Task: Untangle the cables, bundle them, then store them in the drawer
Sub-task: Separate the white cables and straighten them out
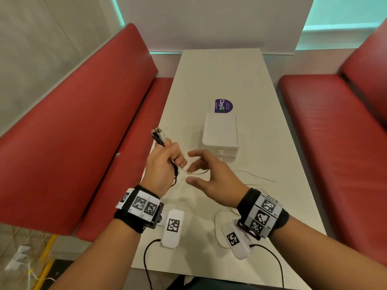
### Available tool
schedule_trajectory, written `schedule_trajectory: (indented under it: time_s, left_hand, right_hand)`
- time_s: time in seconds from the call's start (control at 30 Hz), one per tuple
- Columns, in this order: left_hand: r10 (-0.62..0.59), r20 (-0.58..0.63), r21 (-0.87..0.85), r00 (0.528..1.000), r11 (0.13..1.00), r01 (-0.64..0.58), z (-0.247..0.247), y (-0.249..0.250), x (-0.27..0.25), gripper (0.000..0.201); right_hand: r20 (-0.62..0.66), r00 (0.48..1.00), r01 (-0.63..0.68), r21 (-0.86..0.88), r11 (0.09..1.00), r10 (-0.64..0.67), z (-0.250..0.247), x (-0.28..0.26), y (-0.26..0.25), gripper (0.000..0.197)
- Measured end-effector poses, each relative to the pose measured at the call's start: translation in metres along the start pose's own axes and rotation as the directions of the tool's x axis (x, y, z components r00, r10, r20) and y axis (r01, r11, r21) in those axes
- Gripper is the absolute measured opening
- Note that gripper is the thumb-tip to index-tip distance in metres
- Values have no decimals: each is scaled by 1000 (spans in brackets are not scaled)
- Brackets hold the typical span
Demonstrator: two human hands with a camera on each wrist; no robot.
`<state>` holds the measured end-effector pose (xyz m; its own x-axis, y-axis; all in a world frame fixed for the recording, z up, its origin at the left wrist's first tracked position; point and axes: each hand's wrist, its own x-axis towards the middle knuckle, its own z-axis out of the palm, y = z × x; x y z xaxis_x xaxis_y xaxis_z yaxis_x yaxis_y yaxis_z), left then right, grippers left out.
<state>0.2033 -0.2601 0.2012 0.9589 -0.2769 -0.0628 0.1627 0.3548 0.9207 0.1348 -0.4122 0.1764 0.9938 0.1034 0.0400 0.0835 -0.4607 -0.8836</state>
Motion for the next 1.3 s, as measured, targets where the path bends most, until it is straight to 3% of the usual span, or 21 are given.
schedule_trajectory:
  time_s: [0.1, 0.17, 0.27, 0.3, 0.33, 0.4, 0.47, 0.5, 0.6, 0.67, 0.77, 0.93, 1.03, 1.13, 1.27, 1.3]
  left_hand:
    - [3, 27, 10, 1000, 1000, -3, -4, 8, -2, 23]
    - [-5, 44, 98, 999, 995, 1, -8, 9, -2, 23]
    - [32, 85, 353, 996, 934, -60, -21, 20, 5, 27]
    - [61, 144, 500, 988, 857, -126, -25, 25, 7, 29]
    - [65, 212, 662, 975, 725, -192, -27, 29, 9, 29]
    - [-61, 293, 854, 954, 466, -232, -25, 32, 7, 27]
    - [-197, 325, 894, 925, 383, -232, -19, 26, 2, 19]
    - [-235, 344, 893, 909, 381, -240, -15, 21, 0, 14]
    - [-280, 407, 870, 869, 409, -276, -3, 11, -4, 27]
    - [-287, 437, 848, 852, 449, -284, 4, 8, -6, 35]
    - [-275, 424, 842, 863, 471, -264, 8, 6, -5, 27]
    - [-252, 412, 837, 876, 486, -254, 0, 1, 3, 20]
    - [-254, 377, 864, 891, 443, -239, -18, -9, 6, 21]
    - [-263, 273, 899, 925, 412, -148, -49, -21, 10, 43]
    - [-206, 85, 974, 975, 225, -37, -127, -28, 8, 51]
    - [-182, 38, 977, 983, 215, 2, -148, -26, 6, 50]
  right_hand:
    - [84, 991, -120, 202, 972, 105, 6, 2, 12, 14]
    - [87, 986, -160, 279, 947, 140, 11, 3, 19, 23]
    - [119, 976, -195, 114, 974, 181, 17, 3, 32, 20]
    - [98, 979, -181, 43, 982, 176, 18, 2, 36, 11]
    - [58, 986, -157, 12, 988, 156, 15, 1, 36, 16]
    - [-43, 996, -74, 111, 991, 79, 3, 1, 29, 36]
    - [-120, 993, 20, 230, 973, 8, -12, 6, 13, 49]
    - [-113, 994, 35, 287, 957, -2, -18, 9, 5, 57]
    - [-33, 998, -41, 425, 904, 60, -23, 14, -10, 70]
    - [-68, 996, -29, 430, 902, 64, -24, 15, -11, 46]
    - [-196, 979, 23, 394, 919, 60, -29, 14, -7, 14]
    - [-151, 987, -21, 264, 964, 62, -39, 13, -8, 9]
    - [-233, 972, 22, 260, 965, 41, -49, 9, -17, 9]
    - [-353, 935, 95, 323, 942, 27, -68, 8, -29, 10]
    - [-448, 894, 144, 296, 944, 4, -106, 8, -21, 11]
    - [-450, 893, 124, 288, 950, 20, -112, 8, -16, 11]
